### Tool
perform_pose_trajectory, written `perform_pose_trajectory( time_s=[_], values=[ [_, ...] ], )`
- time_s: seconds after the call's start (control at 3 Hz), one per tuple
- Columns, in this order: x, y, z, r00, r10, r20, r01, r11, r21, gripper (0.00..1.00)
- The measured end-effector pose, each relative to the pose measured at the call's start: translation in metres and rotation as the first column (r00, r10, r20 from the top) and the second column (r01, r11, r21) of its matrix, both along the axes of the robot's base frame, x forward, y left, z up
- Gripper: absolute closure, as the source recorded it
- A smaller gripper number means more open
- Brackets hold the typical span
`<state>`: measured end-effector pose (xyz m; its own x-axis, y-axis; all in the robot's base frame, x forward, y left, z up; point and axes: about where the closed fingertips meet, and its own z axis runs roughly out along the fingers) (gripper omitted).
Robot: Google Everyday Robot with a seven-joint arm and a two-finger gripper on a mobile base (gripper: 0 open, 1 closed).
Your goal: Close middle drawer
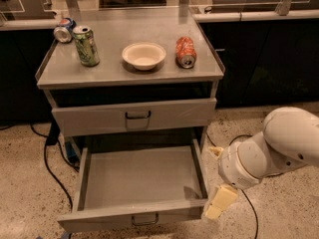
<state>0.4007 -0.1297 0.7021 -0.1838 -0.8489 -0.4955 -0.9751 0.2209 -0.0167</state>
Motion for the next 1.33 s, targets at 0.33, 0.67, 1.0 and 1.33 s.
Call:
perform_pose_trajectory(
  time_s=[0.33, 0.67, 1.0, 1.33],
  values=[
    [0.006, 0.007, -0.011, 0.9976, 0.069, 0.001, -0.069, 0.995, 0.065, 0.00],
    [0.008, 0.015, -0.026, 0.9915, 0.129, -0.017, -0.127, 0.986, 0.106, 0.00],
    [0.005, 0.025, -0.042, 0.9845, 0.171, -0.039, -0.163, 0.976, 0.147, 0.00],
    [-0.005, 0.037, -0.058, 0.9789, 0.196, -0.059, -0.184, 0.970, 0.157, 0.00]
  ],
)
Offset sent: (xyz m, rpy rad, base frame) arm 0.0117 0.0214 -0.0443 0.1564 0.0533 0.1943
